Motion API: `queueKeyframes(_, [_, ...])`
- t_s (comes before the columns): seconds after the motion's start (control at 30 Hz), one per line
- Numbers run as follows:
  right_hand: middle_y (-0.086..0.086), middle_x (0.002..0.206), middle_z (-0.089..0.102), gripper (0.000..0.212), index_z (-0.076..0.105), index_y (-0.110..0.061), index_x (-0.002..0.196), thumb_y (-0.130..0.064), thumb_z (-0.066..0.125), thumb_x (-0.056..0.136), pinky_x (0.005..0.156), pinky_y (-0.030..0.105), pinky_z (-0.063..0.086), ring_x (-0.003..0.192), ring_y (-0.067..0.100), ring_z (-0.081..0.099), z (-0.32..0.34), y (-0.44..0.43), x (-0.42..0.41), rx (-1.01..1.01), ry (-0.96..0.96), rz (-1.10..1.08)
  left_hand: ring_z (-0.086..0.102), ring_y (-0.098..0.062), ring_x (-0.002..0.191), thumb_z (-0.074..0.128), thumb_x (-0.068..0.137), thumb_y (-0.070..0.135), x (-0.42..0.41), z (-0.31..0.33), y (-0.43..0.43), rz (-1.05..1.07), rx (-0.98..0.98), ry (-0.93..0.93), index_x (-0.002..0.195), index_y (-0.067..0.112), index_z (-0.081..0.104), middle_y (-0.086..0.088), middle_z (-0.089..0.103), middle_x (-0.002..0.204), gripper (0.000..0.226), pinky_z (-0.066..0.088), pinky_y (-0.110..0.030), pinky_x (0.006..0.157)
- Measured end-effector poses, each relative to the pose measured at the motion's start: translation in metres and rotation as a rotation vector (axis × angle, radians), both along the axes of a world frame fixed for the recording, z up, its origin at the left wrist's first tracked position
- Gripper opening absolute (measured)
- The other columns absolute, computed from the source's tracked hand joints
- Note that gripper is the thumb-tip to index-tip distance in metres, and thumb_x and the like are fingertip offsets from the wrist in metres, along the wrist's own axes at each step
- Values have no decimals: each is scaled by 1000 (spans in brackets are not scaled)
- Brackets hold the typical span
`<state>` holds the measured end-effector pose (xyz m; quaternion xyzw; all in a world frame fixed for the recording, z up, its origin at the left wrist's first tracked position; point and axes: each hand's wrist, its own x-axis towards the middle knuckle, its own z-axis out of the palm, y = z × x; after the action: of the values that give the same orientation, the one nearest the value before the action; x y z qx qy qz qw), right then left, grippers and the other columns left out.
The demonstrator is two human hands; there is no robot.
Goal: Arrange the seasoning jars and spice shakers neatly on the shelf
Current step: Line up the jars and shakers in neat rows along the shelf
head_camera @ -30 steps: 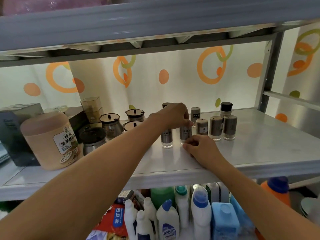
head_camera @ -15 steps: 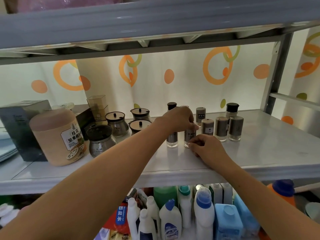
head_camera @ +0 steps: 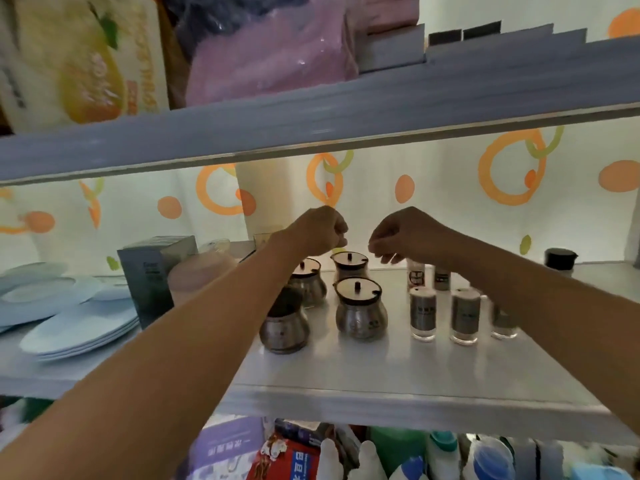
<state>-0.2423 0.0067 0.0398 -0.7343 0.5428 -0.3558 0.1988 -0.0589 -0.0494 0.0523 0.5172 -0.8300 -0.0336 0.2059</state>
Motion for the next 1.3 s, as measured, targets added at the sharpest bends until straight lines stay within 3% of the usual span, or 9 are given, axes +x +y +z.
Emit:
queueKeyframes(0.07, [19,87,75,10,74,-2,89,-8,74,81,83,40,60,83,32,73,5,-31,16,47,96,-2,62,-21,107,68,87,14,15,-10,-12,40,22,2,118,7,67,-7,68,117,31,49,-32,95])
queueKeyframes(0.17, [18,94,75,22,74,1,100,-10,76,81,74,30,55,77,21,67,6,-65,36,90,286,-25,63,-22,105,57,89,3,24,-23,-28,64,106,73,122,8,63,-8,68,118,34,53,-32,85])
queueKeyframes(0.23, [14,102,74,30,72,-1,108,-14,77,82,73,26,51,84,19,65,5,-84,44,101,373,-31,63,-24,106,51,90,0,24,-28,-39,57,148,89,126,9,60,-8,66,122,38,51,-31,77])
queueKeyframes(0.33, [11,114,70,40,68,-2,116,-19,78,81,90,34,50,105,24,63,3,-109,49,129,435,-42,61,-24,108,51,91,5,25,-29,-55,54,155,80,130,13,57,-6,62,126,40,55,-35,80])
queueKeyframes(0.5, [17,128,62,58,60,2,124,-32,78,80,99,42,48,117,32,58,-9,-138,55,197,552,-79,66,-20,94,70,84,23,34,-35,-82,101,162,-94,137,18,49,-1,56,134,57,56,-36,86])
queueKeyframes(0.63, [7,135,52,78,45,-9,139,-38,81,76,93,34,49,116,24,54,-19,-151,60,273,552,-61,51,-23,124,76,79,33,43,-39,-94,118,228,-140,140,18,45,-1,51,140,70,44,-40,102])
queueKeyframes(0.7, [5,133,50,82,41,-11,141,-39,82,75,91,35,50,114,24,53,-20,-156,61,309,537,-49,47,-23,129,76,78,38,45,-39,-96,114,269,-148,141,18,43,-1,49,142,74,42,-42,105])
queueKeyframes(1.0, [9,136,46,83,37,-14,143,-26,83,75,92,47,56,116,28,51,-18,-158,59,400,498,-56,58,-27,114,78,76,38,44,-46,-100,134,372,-107,142,18,39,-6,59,132,79,51,-41,95])
queueKeyframes(1.3, [7,127,49,77,43,-11,137,-26,84,74,87,40,58,112,27,54,-20,-149,57,395,481,-35,46,-26,129,77,76,38,45,-50,-102,171,278,-195,143,23,40,-2,47,144,78,43,-44,104])
